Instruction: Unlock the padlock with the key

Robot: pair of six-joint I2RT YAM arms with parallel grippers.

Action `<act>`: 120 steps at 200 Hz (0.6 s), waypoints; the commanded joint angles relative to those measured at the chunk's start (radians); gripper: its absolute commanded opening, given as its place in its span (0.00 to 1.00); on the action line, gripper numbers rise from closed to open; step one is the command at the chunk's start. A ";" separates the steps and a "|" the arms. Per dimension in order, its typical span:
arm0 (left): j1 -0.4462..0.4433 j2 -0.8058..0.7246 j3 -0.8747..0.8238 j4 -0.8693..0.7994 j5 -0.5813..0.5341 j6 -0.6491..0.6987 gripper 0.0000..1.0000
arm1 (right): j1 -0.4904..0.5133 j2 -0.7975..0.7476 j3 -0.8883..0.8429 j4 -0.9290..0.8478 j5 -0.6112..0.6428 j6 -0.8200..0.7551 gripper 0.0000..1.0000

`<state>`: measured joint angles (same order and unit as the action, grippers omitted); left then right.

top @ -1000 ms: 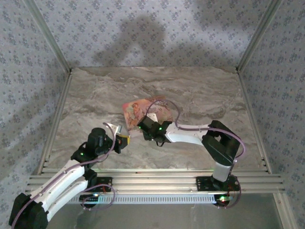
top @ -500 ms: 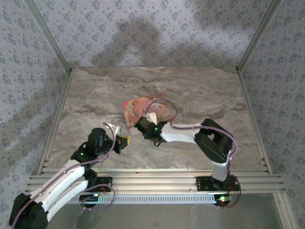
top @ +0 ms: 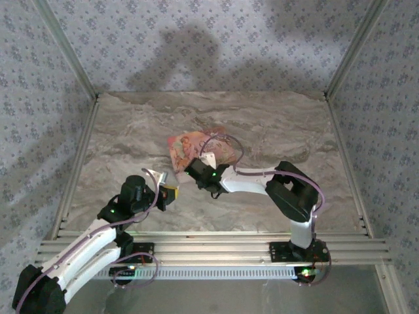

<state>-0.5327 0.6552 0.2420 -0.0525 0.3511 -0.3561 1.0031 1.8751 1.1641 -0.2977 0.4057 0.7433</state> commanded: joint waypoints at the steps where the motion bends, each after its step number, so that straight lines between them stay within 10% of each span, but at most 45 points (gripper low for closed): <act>1: -0.008 0.001 0.017 -0.003 0.022 0.032 0.00 | -0.026 -0.046 0.020 -0.031 -0.085 -0.018 0.00; 120: -0.109 0.199 0.116 0.112 0.098 0.129 0.00 | -0.205 -0.274 0.085 -0.122 -0.722 -0.048 0.00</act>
<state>-0.6228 0.8223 0.3077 -0.0017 0.4259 -0.2584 0.8097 1.6455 1.1904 -0.4000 -0.1673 0.6991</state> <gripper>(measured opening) 0.059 0.186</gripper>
